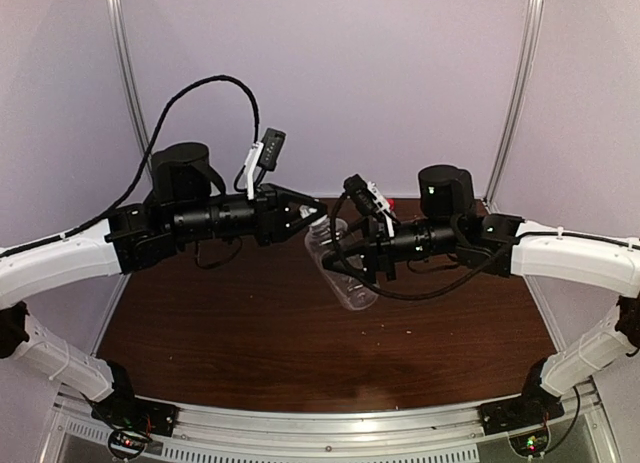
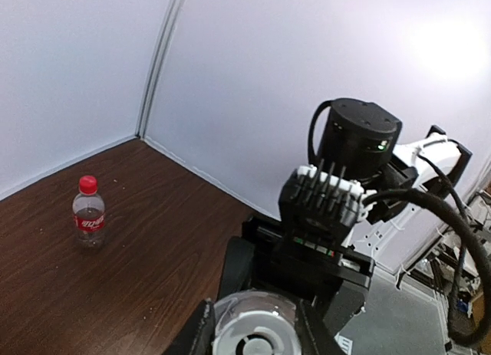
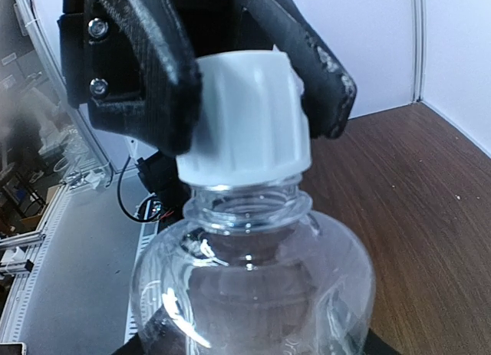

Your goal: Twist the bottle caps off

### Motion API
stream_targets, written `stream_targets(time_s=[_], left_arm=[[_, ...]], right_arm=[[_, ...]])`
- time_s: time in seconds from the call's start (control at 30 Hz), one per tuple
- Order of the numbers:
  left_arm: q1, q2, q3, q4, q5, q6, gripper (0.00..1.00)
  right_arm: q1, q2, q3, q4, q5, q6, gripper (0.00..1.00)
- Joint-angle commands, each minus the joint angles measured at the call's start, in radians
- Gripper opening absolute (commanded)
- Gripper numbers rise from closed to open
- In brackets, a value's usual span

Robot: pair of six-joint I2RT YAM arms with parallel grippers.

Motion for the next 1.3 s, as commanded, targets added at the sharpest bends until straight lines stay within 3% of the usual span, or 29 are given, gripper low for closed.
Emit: stream_targets(time_s=[0.0,0.27,0.5,0.67,0.9,1.27], left_arm=[[-0.032,0.029,0.024,-0.009,-0.174,-0.118,0.23],[-0.033,0.043,0.033,0.009,-0.137,-0.104,0.36],[-0.031,0.007,0.02,0.022,-0.093,-0.021,0.68],[-0.03,-0.046,0.012,-0.005,-0.057,0.066,0.8],[-0.006,-0.087,0.005,-0.063,0.147,0.199,0.86],[0.058,-0.092,-0.028,0.085,0.492,0.245,0.85]], right_arm=[[-0.001,-0.022,0.014,0.023,0.177,0.015,0.48],[-0.002,-0.034,-0.008,0.035,0.141,0.015,0.49],[-0.005,-0.039,-0.024,0.051,0.035,0.005,0.49],[-0.014,-0.035,-0.032,0.072,-0.097,0.006,0.52],[-0.017,-0.022,-0.032,0.105,-0.268,0.019,0.52],[-0.016,0.013,-0.023,0.193,-0.48,0.1,0.53]])
